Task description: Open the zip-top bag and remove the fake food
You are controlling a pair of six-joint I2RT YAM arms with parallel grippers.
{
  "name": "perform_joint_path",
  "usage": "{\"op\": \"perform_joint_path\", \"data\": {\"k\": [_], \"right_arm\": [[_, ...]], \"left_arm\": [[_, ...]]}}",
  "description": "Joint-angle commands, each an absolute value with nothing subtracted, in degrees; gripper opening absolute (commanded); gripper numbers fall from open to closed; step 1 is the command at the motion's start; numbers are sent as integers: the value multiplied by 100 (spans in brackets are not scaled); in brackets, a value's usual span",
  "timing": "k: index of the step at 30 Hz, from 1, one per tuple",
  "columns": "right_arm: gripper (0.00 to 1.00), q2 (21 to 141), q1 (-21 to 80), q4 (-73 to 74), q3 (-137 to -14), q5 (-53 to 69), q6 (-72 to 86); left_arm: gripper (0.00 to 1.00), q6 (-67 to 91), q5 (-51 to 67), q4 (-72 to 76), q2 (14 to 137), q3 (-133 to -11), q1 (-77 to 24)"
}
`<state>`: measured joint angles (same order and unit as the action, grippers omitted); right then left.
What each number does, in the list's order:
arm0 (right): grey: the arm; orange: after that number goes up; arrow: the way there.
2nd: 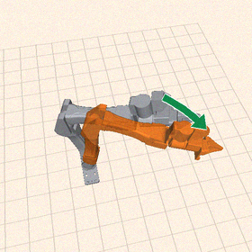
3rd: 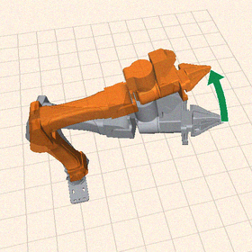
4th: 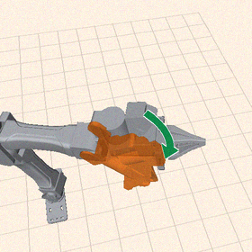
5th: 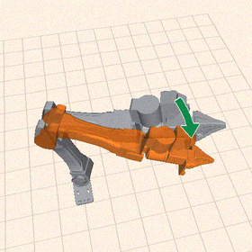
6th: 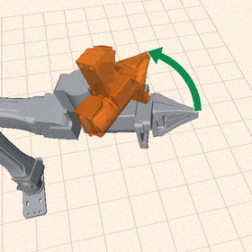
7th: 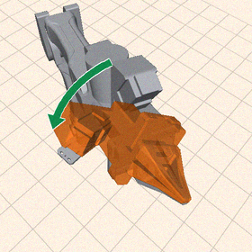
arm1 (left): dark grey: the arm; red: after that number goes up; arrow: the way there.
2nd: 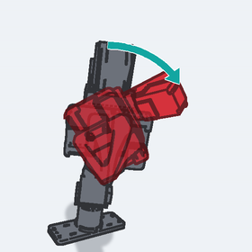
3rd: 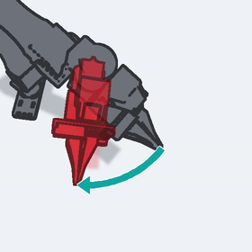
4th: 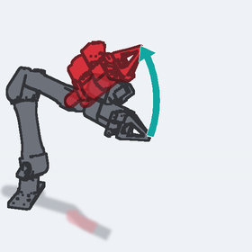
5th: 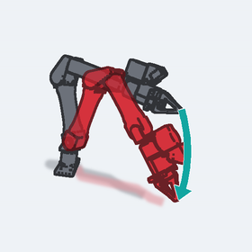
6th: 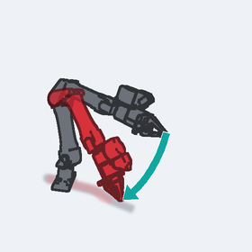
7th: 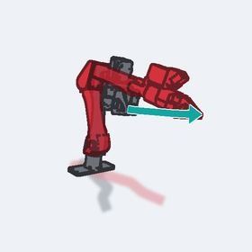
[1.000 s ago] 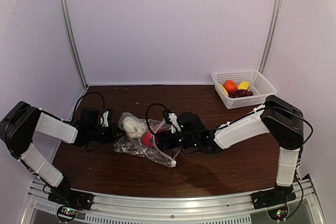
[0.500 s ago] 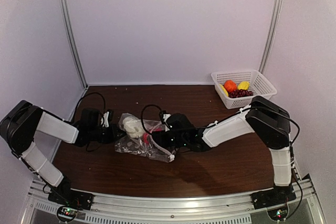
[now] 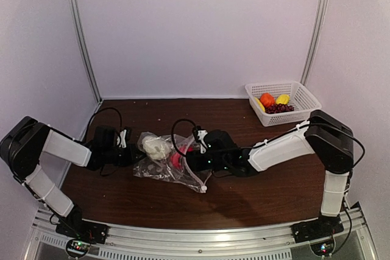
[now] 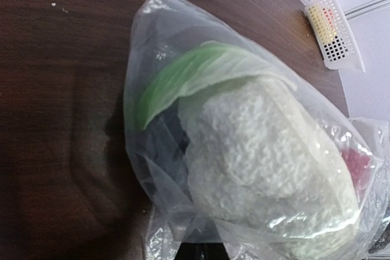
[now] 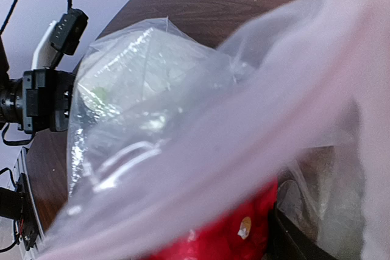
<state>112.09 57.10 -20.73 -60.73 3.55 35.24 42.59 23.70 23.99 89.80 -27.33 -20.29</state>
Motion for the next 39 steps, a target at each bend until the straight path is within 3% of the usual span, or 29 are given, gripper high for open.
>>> {"op": "perform_joint_path", "data": {"k": [1,9,19,29,39], "right_arm": [[55,10580,5615,-2018,-5721,245,3312],[53,9322,5282,-1594,-4714,382,3086],[51,8094,3525,-896,-4616,728,2486],[50,8973,1367,-1013,-5890,468,2147],[51,10482,601,-875,-7347,177,2070]], "left_arm": [[0,4280,2095,2392,8903,-2676,-1991],[0,4212,1873,2094,8757,-2707,-1925],[0,3908,2066,2079,8573,-2763,-1925],[0,3858,2098,2062,8497,-2796,-1925],[0,3862,2126,2132,8613,-2828,-1925]]}}
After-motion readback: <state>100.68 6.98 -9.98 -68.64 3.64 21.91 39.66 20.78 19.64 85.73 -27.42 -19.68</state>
